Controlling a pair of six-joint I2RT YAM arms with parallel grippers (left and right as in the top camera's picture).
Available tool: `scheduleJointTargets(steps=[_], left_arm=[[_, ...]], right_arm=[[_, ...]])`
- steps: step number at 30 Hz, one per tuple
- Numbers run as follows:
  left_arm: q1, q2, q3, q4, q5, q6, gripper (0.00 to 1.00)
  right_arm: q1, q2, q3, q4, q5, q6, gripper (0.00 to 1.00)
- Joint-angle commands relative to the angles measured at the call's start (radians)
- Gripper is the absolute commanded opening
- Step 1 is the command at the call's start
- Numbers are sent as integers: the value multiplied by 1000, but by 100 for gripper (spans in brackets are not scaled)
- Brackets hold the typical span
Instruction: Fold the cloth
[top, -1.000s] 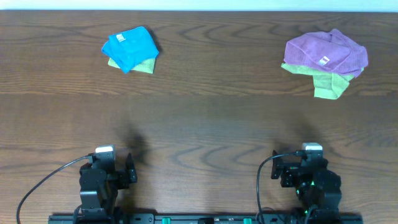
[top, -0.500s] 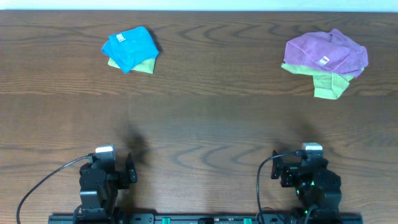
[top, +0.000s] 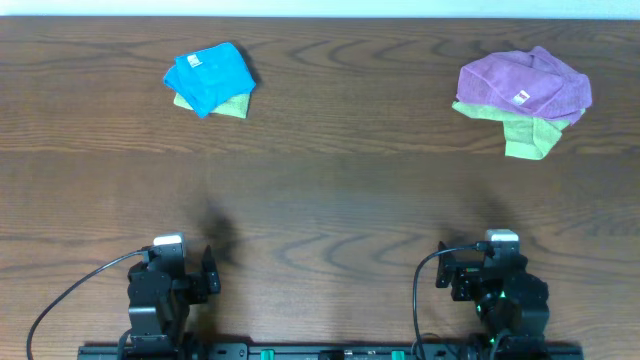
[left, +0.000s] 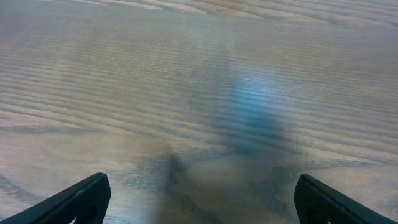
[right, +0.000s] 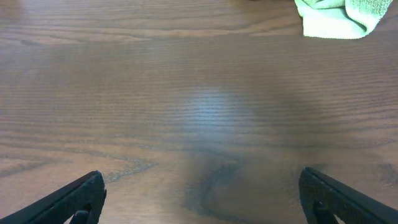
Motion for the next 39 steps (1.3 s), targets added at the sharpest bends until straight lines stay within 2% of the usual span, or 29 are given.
scheduleJointTargets(steps=[1,15,18,22,29,39], left_arm=[[-5,-9,-14,-14,-17,18,95],[-5,-9,-14,-14,-17,18,95],[-5,-9,-14,-14,-17,18,95],[-5,-9,-14,-14,-17,18,96],[-5,-9,-14,-14,-17,18,96],[-5,-9,-14,-14,-17,18,96]], right_arm=[[7,-11,-10,-6,14,-12,99],[7,-10,-10,-6,14,-11,99],[-5,1,-7,36,14,-11,99],[-52,88,56,84,14,64,99],[-150,426,372,29,6,82,99],[-212,985,1035,-237,16,107,99]])
